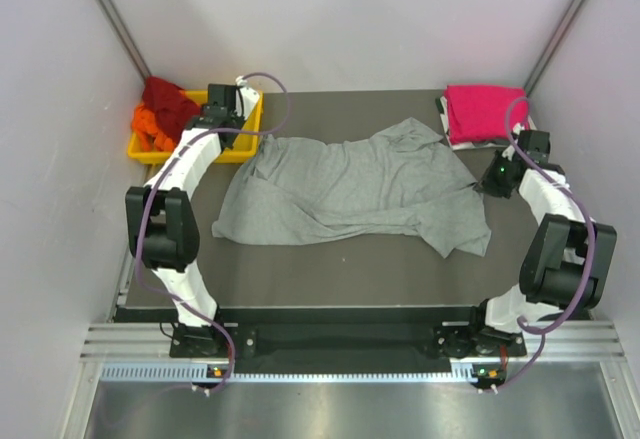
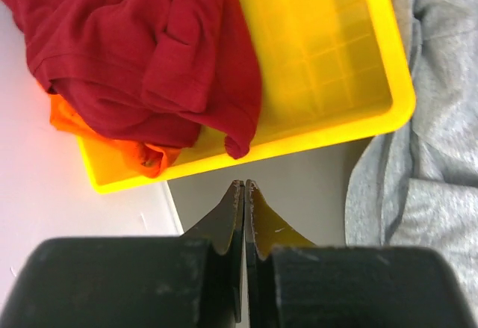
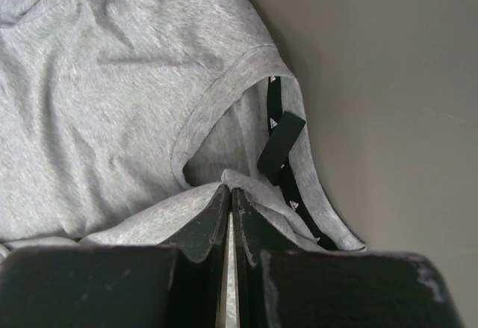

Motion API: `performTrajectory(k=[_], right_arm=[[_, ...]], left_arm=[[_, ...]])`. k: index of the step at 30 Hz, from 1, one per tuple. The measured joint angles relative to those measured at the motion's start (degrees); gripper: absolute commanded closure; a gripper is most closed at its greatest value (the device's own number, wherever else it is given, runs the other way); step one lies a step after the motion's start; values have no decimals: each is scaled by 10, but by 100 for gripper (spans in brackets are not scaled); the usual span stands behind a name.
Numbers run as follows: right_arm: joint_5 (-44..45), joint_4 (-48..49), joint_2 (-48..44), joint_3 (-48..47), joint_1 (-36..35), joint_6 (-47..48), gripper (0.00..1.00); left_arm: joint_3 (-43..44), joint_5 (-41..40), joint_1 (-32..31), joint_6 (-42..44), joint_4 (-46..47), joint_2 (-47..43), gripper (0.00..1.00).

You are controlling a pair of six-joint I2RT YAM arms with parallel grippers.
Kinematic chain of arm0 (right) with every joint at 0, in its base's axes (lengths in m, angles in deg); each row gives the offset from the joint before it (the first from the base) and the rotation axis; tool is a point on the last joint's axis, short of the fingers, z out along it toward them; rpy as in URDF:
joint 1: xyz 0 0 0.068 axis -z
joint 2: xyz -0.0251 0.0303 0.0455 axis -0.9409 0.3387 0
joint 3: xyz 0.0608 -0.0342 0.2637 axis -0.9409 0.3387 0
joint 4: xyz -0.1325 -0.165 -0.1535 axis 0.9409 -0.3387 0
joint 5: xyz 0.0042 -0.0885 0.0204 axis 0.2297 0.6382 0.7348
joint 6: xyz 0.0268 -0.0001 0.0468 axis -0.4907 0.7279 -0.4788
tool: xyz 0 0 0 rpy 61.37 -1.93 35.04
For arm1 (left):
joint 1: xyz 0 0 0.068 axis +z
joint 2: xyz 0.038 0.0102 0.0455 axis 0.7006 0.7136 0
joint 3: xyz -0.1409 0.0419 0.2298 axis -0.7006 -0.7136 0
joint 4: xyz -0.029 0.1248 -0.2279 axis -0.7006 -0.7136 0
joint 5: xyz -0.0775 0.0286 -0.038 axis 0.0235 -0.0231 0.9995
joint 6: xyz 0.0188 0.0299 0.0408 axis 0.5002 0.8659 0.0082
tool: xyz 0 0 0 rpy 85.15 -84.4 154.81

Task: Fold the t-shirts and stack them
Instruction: Fold the tshirt

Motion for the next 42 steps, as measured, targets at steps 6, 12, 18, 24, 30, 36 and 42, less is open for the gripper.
performTrajectory(k=[6,12,18,24,30,36,42], right_arm=[[0,3,4,0,-6,0,100],[0,7,25,-10,-15,1,72],[32,-19,66,-70,-18,-1,34],[90,-37,-46,15,-11,-26,29],[94,-69,-202,157,13,-67,30],[90,-68,-235,246,78,-96,33],[71,-32,-209,281,87,-111,44]], left_arm=[[-36,-6,0,-10,17,-4,100],[-74,36,0,-23,-25,-40,87],[-161,92,0,-3,-71,-142,75],[-289,136,-3,57,-97,-219,70],[-387,162,-19,119,-84,-261,70],[-440,169,-43,162,-30,-265,69],[-484,161,-53,185,21,-267,70]])
